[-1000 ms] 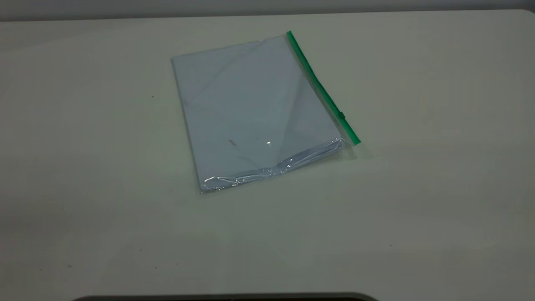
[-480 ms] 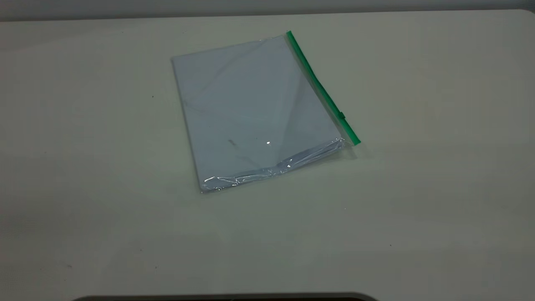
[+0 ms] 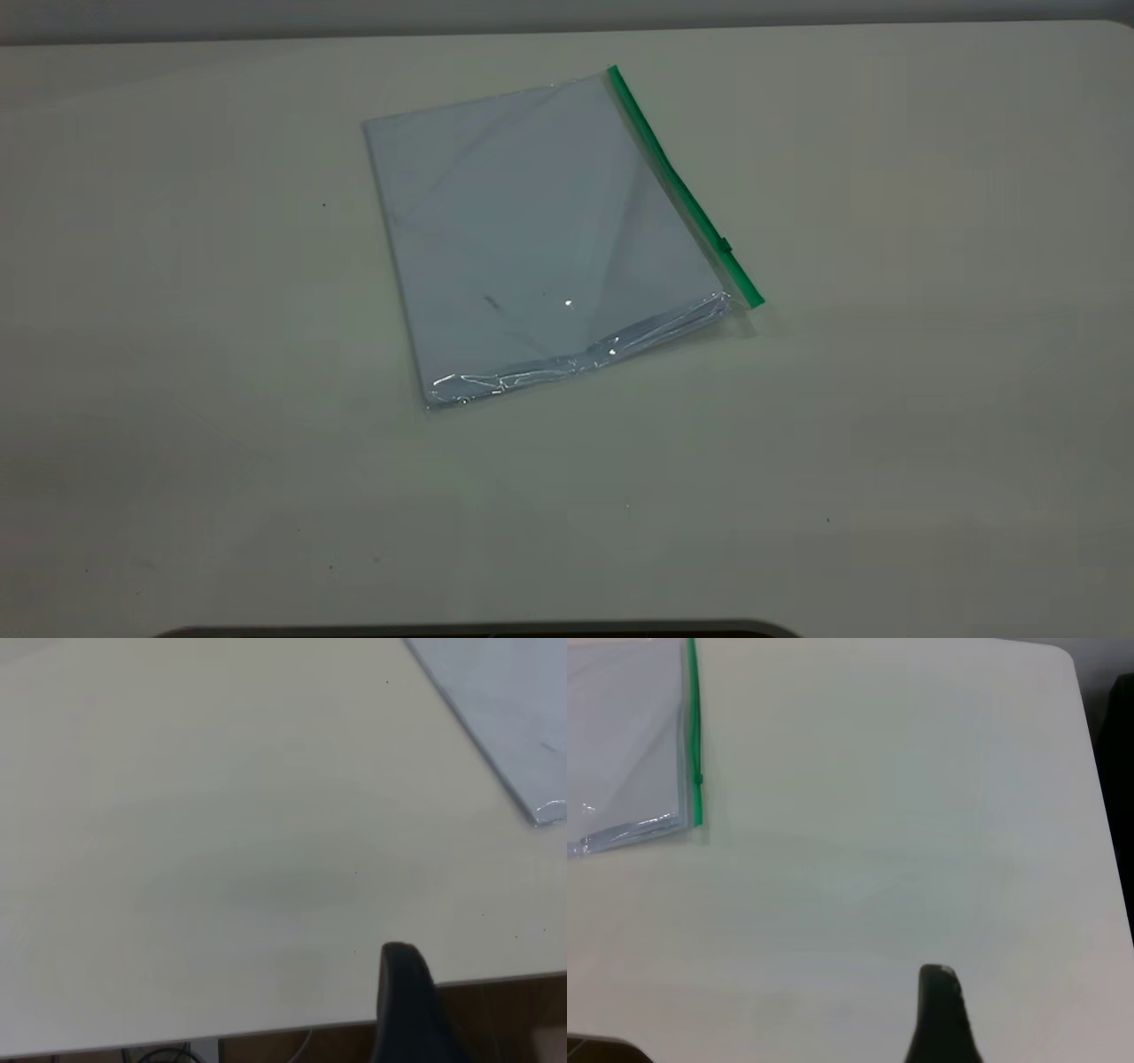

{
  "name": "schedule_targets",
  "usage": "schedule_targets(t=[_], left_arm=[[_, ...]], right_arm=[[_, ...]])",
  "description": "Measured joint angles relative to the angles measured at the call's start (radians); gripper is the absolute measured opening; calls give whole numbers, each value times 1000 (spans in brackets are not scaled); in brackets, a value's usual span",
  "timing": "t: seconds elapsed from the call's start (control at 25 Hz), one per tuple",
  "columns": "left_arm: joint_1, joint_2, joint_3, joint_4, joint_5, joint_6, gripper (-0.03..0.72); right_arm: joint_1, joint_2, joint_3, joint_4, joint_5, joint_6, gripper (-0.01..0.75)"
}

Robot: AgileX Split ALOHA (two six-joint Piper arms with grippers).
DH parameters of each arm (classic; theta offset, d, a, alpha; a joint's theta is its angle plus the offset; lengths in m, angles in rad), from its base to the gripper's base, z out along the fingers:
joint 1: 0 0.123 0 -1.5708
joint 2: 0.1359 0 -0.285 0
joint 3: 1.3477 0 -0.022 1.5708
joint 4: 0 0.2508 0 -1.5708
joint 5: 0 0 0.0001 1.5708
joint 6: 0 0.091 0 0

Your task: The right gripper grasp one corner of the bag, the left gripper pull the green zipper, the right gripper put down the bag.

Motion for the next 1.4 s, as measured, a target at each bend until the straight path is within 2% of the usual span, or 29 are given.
schedule_targets(t=[0.16,0.36,0.6,0.8,1.12,1.4], left_arm=[[0,42,-17,23,-29,-30,482],[0,232,-98,45,-97,-51,506],[0,521,-210,45,-209,-52,573],[0,751,-308,45,-275,-45,588],[0,1116,-456,21,-395,28,588],[-3,1389,-612,-191,-524,169,588]], right_arm=[[0,0,0,1,-1,3,570],[0,18,-42,14,-8,54,570],[0,223,-139,29,-22,55,570],[0,461,-164,111,-91,28,570],[0,795,-164,369,-258,-199,570],[0,1030,-164,593,-358,-426,570]])
